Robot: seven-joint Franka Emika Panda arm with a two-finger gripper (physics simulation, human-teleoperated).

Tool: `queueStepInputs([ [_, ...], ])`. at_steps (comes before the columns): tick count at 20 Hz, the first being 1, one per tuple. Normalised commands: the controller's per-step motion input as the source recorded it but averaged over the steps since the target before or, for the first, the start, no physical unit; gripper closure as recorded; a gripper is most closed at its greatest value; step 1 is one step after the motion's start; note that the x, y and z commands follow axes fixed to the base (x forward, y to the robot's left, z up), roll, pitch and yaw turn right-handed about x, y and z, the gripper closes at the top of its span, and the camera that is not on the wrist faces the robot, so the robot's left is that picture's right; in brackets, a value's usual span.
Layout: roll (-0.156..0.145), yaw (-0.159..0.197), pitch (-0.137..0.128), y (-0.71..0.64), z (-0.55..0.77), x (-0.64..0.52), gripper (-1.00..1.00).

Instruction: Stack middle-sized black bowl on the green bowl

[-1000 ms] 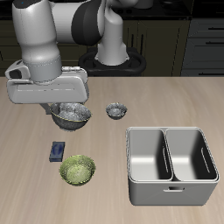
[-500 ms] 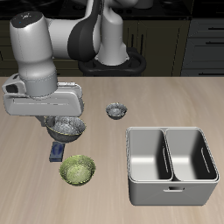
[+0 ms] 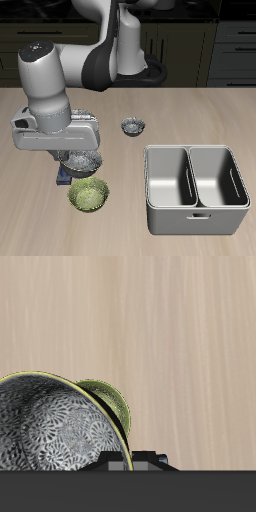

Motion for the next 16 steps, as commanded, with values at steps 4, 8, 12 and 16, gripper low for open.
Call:
queueStepInputs([
  [4, 0.021, 0.007, 0.027, 0.09, -0.25, 0.00, 1.00],
  [8, 0.005, 0.012, 0.037, 0.07, -0.26, 0.03, 1.00],
  [12, 0.000, 0.016, 0.031, 0.02, -0.29, 0.04, 1.00],
  [16, -0.018, 0.020, 0.045, -0.03, -0.35, 0.10, 1.00],
])
